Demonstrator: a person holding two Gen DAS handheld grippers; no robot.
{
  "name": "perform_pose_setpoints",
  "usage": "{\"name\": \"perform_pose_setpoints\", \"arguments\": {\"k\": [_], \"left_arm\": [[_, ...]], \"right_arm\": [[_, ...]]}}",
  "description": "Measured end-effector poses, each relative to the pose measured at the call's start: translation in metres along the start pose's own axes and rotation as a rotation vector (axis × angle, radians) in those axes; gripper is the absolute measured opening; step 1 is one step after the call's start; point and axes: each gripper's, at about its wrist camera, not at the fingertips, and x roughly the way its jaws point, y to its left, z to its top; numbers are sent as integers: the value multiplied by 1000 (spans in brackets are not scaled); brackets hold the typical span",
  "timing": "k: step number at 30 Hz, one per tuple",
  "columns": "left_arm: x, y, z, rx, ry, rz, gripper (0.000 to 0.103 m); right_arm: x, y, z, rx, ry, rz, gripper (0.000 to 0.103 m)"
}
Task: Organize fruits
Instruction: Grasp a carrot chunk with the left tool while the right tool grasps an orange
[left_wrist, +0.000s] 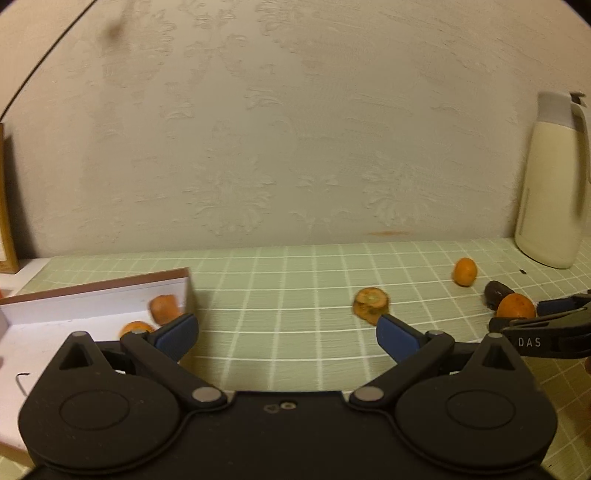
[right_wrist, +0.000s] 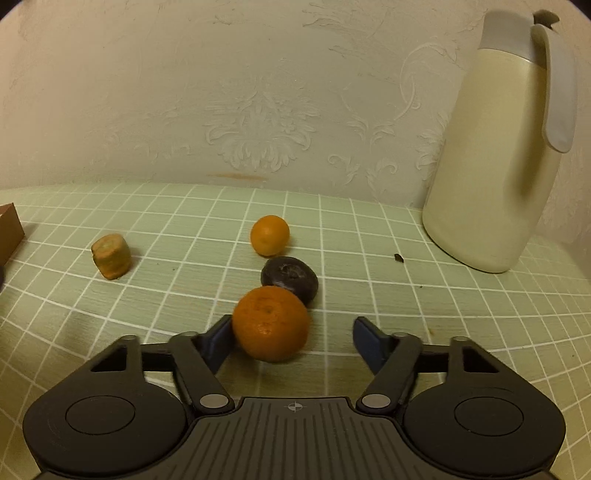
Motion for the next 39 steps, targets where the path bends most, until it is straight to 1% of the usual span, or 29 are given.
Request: {"name": "perform_pose_setpoints", "arguments": {"k": [1,2,3,7,14,16,18,25,27,28,31,33,36,39], "left_arm": [[2,-4,0,5,1,-6,97],[4,-7,0,9,2,-12,97],[5,-10,1,13,3,-17,97],[15,-22,2,19,12,-36,97],[37,-41,4,30,39,-57,92],[44,-47,5,37,49,-59,90],[52,-52,6,41,59,-61,84],[78,-59,10,29,110,-63,74],[84,-61,12,24,117,-64,68],[87,-62,13,23,122,-65,67],[95,-66,14,25,138,-64,54],[96,-67,14,23,144,-66,25],[94,-68,15,17,148,-80,25],[86,-69,16,32,131,-84,25]], "right_arm": [[-1,-3,0,2,0,8,54],[-1,-4,-1,1,-2,14,50],[-2,-5,-1,-4,-4,22,42],[-3,-15,-3,1,-9,44,42],[-2,-42,-6,19,-18,10,42],[-2,-51,-7,31,-19,8,42],[-2,-58,-8,30,-22,2,42],[1,-77,-8,47,-31,-3,42],[2,-80,-6,54,-31,-2,42],[3,-81,-5,58,-30,-1,42],[4,-82,-3,63,-29,4,42],[5,-84,-3,65,-19,9,42],[4,-85,-3,69,-11,13,42],[1,-86,-2,82,-8,12,42]]}}
